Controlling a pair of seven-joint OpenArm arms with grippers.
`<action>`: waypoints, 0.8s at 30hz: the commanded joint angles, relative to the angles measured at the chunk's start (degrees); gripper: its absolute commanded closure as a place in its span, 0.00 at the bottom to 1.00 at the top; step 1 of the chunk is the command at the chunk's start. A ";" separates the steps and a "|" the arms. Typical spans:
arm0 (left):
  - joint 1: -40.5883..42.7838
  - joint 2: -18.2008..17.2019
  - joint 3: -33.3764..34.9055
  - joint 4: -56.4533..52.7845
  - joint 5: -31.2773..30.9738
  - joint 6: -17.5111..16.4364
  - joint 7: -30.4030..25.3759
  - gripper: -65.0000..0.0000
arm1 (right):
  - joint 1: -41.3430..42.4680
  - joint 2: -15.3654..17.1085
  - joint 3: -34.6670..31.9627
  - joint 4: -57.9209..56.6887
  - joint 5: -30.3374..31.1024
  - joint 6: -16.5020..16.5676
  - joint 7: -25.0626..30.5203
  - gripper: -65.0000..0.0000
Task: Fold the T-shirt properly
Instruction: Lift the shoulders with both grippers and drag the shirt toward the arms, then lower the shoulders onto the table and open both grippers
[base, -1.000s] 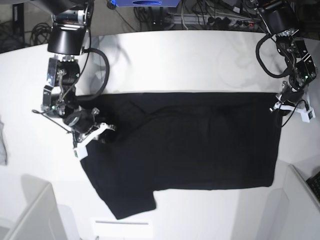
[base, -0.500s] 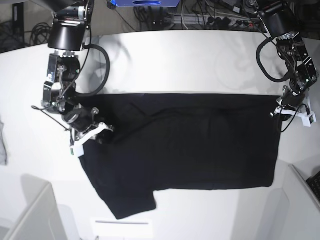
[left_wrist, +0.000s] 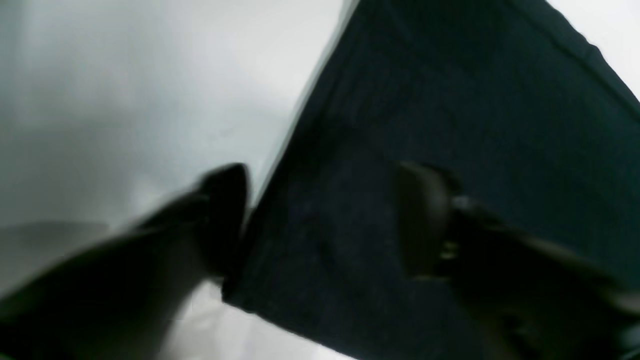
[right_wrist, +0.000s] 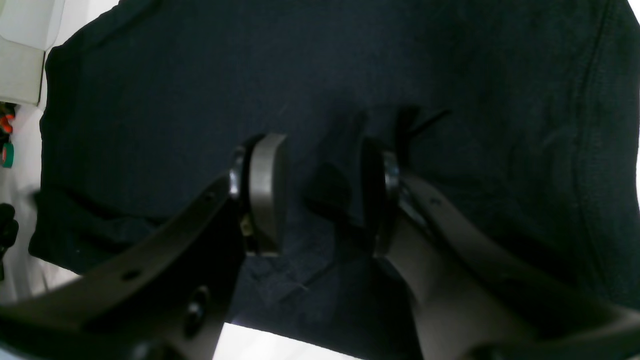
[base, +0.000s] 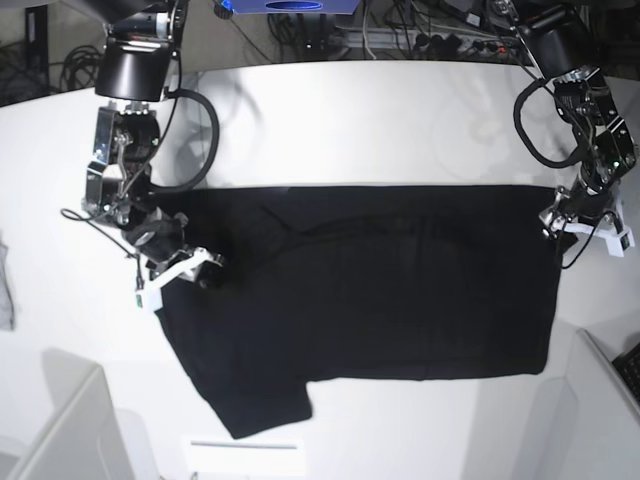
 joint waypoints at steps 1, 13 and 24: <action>-2.28 -0.98 -0.09 0.90 -0.72 -0.14 -1.44 0.21 | 0.62 0.34 0.32 1.75 0.69 0.20 1.09 0.65; 2.91 3.77 -11.08 9.43 -2.83 -0.49 -1.52 0.17 | -13.36 -0.19 2.69 17.39 0.87 -17.03 16.21 0.53; 14.34 5.79 -17.15 7.05 -12.15 -5.41 -1.96 0.17 | -24.70 -8.10 7.17 20.65 1.04 -19.40 17.00 0.38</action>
